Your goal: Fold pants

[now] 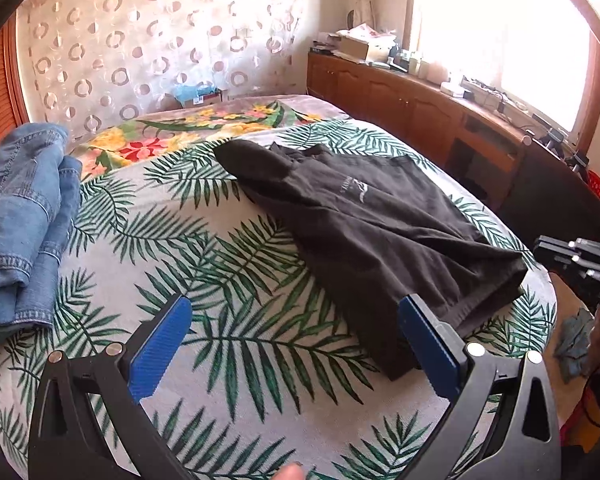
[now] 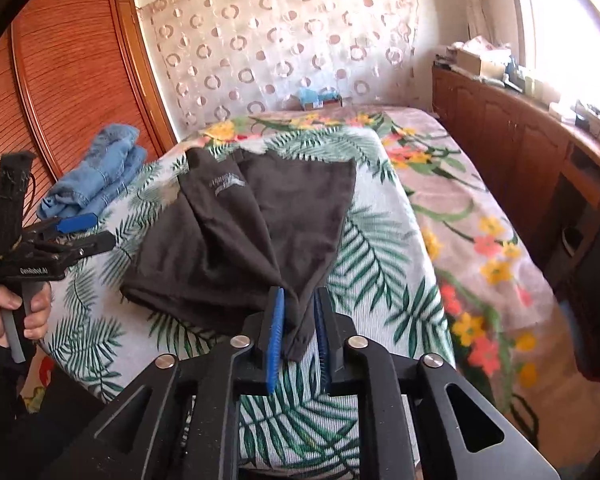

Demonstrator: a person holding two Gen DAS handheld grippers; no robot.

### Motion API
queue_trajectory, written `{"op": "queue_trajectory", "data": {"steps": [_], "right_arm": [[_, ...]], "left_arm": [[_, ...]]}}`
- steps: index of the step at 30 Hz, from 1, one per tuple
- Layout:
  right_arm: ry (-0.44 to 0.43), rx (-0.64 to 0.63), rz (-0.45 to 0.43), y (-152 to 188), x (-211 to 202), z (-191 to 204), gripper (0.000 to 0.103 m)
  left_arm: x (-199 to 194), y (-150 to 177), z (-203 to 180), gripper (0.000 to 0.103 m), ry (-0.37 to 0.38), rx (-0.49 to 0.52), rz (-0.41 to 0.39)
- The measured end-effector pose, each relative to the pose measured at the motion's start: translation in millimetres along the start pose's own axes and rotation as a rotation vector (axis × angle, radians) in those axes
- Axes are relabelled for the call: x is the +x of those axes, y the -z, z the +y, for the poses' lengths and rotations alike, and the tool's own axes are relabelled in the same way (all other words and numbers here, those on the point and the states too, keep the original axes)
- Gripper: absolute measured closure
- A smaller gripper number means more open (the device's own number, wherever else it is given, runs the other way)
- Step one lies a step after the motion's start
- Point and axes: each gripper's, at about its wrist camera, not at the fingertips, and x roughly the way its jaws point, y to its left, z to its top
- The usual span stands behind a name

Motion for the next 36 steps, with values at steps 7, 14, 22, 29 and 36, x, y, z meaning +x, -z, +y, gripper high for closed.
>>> {"op": "queue_trajectory", "data": {"steps": [7, 14, 22, 29, 36], "right_arm": [[-0.036, -0.043, -0.031, -29.3, 15.9, 13.1, 0.076], [-0.094, -0.113, -0.002, -55.0, 56.9, 37.4, 0.068], [-0.146, -0.200, 0.049, -79.4, 97.0, 61.9, 0.068], [-0.149, -0.272, 0.102, -91.9, 130.7, 74.1, 0.069], [-0.166, -0.291, 0.137, -106.4, 153.1, 88.8, 0.069]], "left_arm": [[1.8, -8.1, 15.9, 0.000, -0.024, -0.010, -0.007], [8.1, -16.8, 36.4, 0.000, -0.030, -0.016, 0.003], [15.5, -25.0, 43.0, 0.000, 0.011, -0.006, 0.003], [21.5, -21.2, 56.4, 0.000, -0.006, -0.021, 0.021], [22.0, -16.7, 70.1, 0.000, -0.031, -0.041, 0.027]]}}
